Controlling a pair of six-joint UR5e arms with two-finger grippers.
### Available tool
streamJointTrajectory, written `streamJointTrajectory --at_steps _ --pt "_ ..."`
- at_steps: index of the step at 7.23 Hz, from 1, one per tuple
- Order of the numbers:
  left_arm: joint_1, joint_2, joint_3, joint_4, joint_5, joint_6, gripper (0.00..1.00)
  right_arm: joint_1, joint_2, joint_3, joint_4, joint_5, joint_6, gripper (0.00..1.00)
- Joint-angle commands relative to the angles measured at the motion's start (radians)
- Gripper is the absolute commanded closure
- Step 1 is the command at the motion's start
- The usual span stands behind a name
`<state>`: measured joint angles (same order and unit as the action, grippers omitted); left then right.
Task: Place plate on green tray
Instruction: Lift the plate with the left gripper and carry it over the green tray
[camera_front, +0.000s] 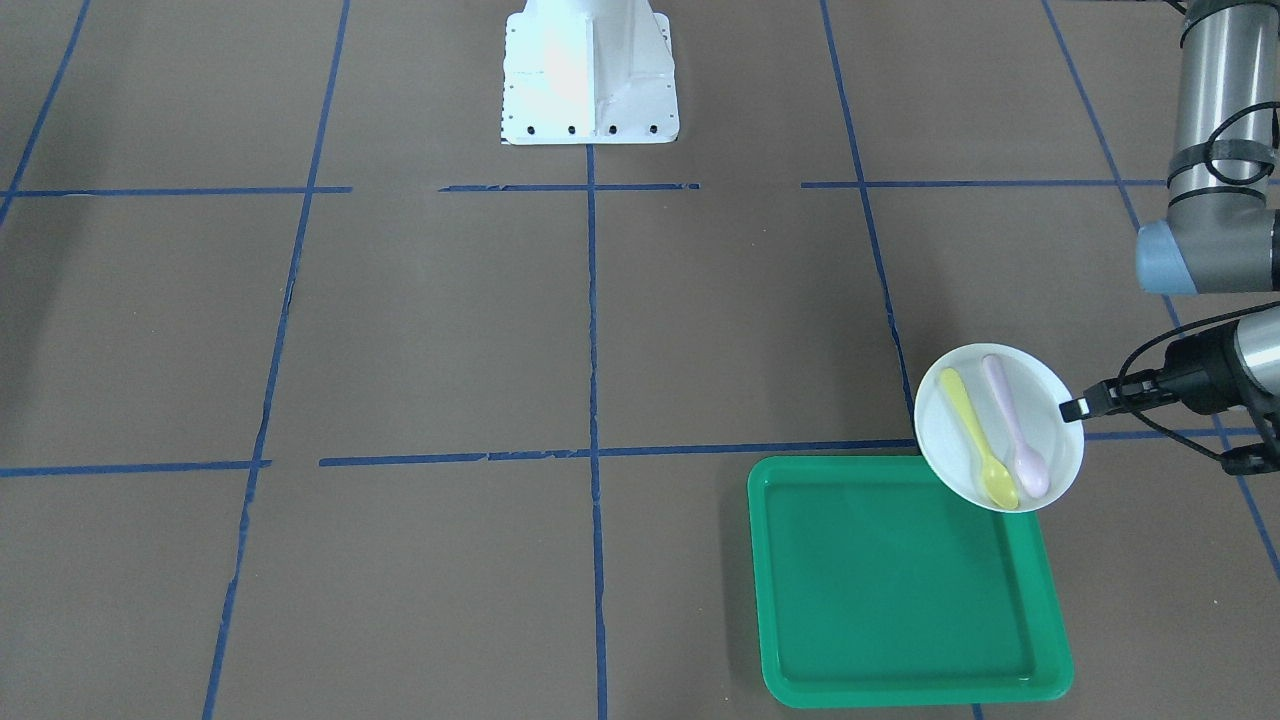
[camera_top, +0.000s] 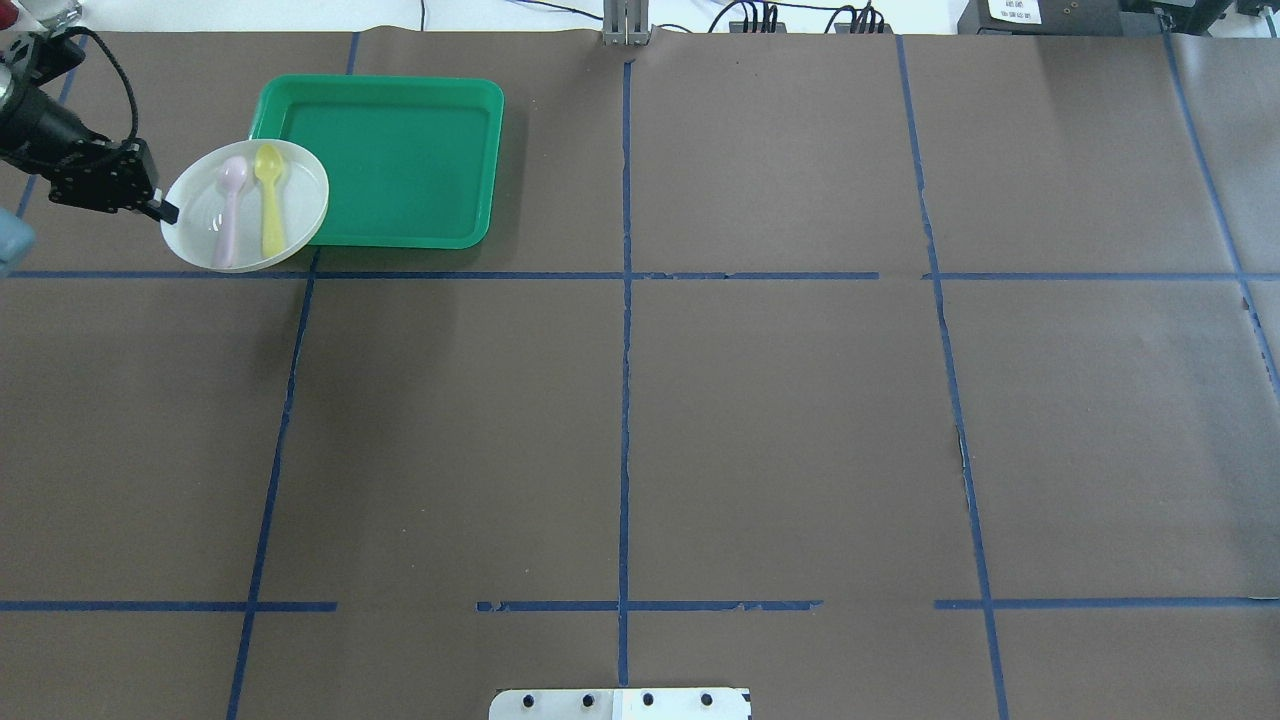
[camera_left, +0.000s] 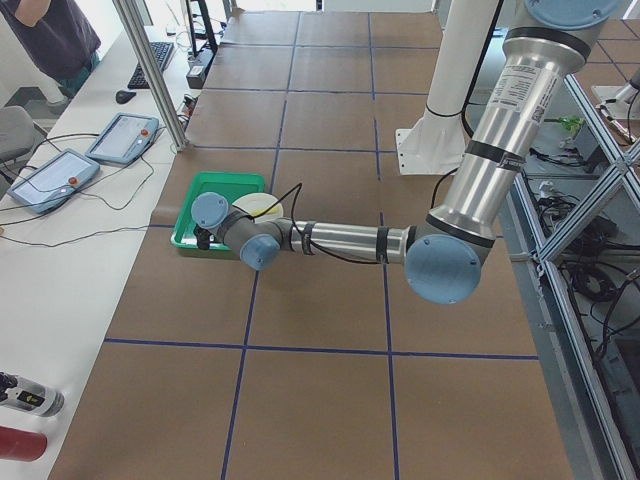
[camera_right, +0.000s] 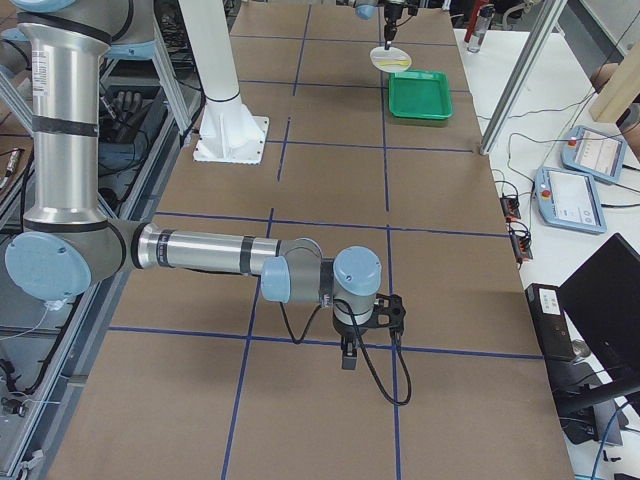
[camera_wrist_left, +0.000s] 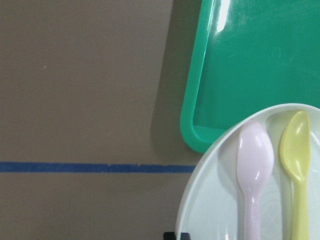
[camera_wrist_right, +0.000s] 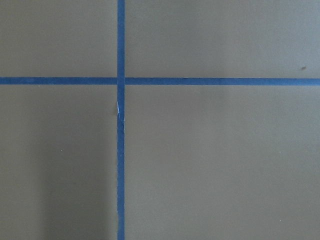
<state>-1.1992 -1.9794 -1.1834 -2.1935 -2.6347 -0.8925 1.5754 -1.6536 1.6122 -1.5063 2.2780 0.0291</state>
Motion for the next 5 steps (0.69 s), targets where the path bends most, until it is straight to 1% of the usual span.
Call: streamJointTrajectory --at_steps 1,2,3,4,5 --pt "0.071 -0.068 0.094 -0.205 0.126 -0.252 1.0 0.0 0.0 0.0 0.001 0.0 0.0 0.0" --pt "0.102 -0.108 0.14 -0.253 0.149 -0.364 1.0 0.0 0.0 0.0 0.0 0.0 0.0 0.0" --pt "0.128 -0.155 0.18 -0.265 0.197 -0.438 1.0 0.0 0.0 0.0 0.001 0.0 0.0 0.0" --pt "0.141 -0.186 0.218 -0.284 0.212 -0.494 1.0 0.0 -0.002 0.0 0.0 0.0 0.0 0.0" --pt "0.148 -0.215 0.27 -0.308 0.244 -0.505 1.0 0.0 -0.002 0.0 0.0 0.0 0.0 0.0"
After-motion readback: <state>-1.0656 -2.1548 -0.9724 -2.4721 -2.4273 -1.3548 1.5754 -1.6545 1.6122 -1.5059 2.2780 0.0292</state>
